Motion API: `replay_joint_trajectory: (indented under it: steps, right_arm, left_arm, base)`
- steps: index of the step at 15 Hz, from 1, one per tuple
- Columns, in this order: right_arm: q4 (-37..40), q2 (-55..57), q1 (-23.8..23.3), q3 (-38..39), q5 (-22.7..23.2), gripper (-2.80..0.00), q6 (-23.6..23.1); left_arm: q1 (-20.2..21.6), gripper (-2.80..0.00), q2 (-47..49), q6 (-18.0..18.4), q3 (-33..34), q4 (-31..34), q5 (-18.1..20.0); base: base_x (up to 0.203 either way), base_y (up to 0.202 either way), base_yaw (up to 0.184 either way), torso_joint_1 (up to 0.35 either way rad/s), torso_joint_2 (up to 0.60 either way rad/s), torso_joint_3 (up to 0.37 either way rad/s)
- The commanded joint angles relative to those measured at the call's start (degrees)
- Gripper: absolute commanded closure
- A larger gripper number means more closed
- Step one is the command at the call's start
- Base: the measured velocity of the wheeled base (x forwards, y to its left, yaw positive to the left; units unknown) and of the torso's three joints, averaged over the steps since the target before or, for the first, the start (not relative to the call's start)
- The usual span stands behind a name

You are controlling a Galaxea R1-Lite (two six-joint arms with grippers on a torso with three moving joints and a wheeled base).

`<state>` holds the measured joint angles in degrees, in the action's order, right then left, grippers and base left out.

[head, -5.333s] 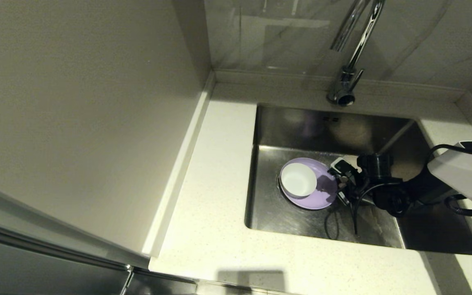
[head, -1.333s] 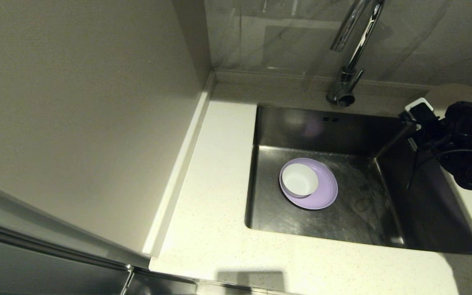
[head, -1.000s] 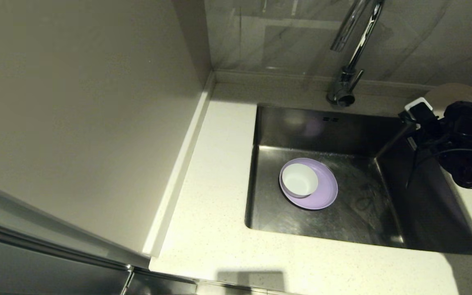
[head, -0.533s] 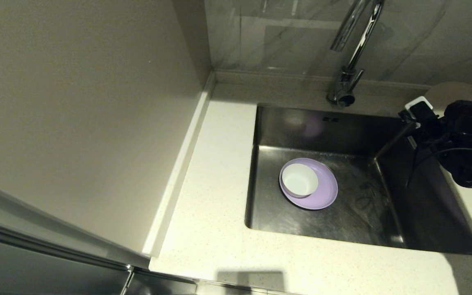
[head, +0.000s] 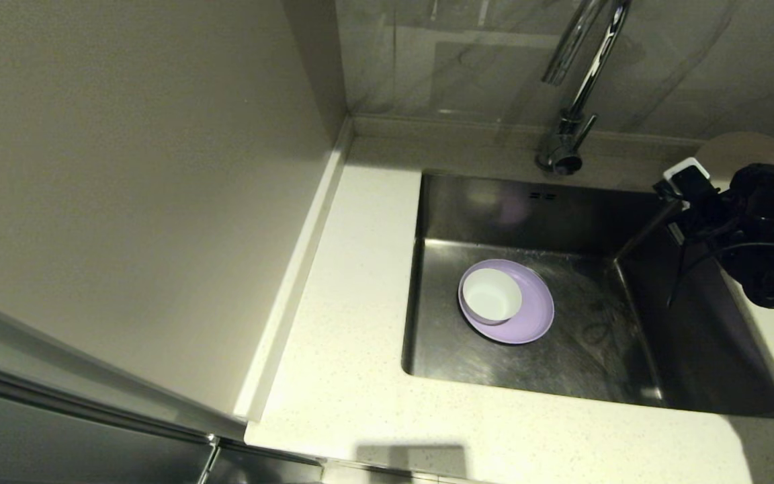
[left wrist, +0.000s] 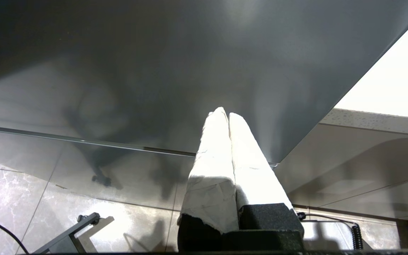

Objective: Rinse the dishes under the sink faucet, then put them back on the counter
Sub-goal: Put a plate back to the table from the sink

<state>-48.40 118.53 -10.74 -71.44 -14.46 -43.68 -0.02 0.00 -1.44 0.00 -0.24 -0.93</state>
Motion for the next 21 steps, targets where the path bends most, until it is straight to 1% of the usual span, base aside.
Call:
replay_joint_trajectory:
  steps: [1,2,8,13,17,19,21]
  right_arm:
    - [-0.3,-0.4,0.1,0.1,0.3,0.00,-0.6]
    - [-0.3,-0.4,0.2,0.1,0.4,-2.80,-0.8]
    - [-0.3,-0.9,0.2,0.5,0.6,-2.80,-1.2]
    - [-0.3,-2.2,0.3,0.6,0.7,-2.80,-0.7]
    - [-0.1,-9.3,0.8,2.0,0.6,-2.80,1.0]
    - [0.3,-13.4,2.9,4.3,0.5,-2.80,2.7]
    - [3.0,-17.6,4.6,7.1,0.3,-2.80,4.7]
  left_arm:
    - [0.0,0.00,-0.2,0.0,0.0,0.0,0.0]
    - [0.0,0.00,-0.2,-0.1,0.0,0.0,0.0]
    - [0.0,0.00,-0.2,-0.1,0.0,0.0,0.0]
    - [0.0,0.00,-0.2,-0.1,0.0,0.0,0.0]
    - [0.0,0.00,-0.2,-0.1,0.0,0.0,0.0]
    - [0.0,0.00,-0.2,0.0,0.0,0.0,0.0]
    - [0.0,0.00,-0.2,0.0,0.0,0.0,0.0]
  base:
    - [0.000,0.000,0.000,0.000,0.00,0.000]
    - [0.000,0.000,0.000,0.000,0.00,0.000]
    - [0.000,0.000,0.000,0.000,0.00,0.000]
    - [0.000,0.000,0.000,0.000,0.00,0.000]
    - [0.000,0.000,0.000,0.000,0.00,0.000]
    - [0.000,0.000,0.000,0.000,0.00,0.000]
    - [0.000,0.000,0.000,0.000,0.00,0.000]
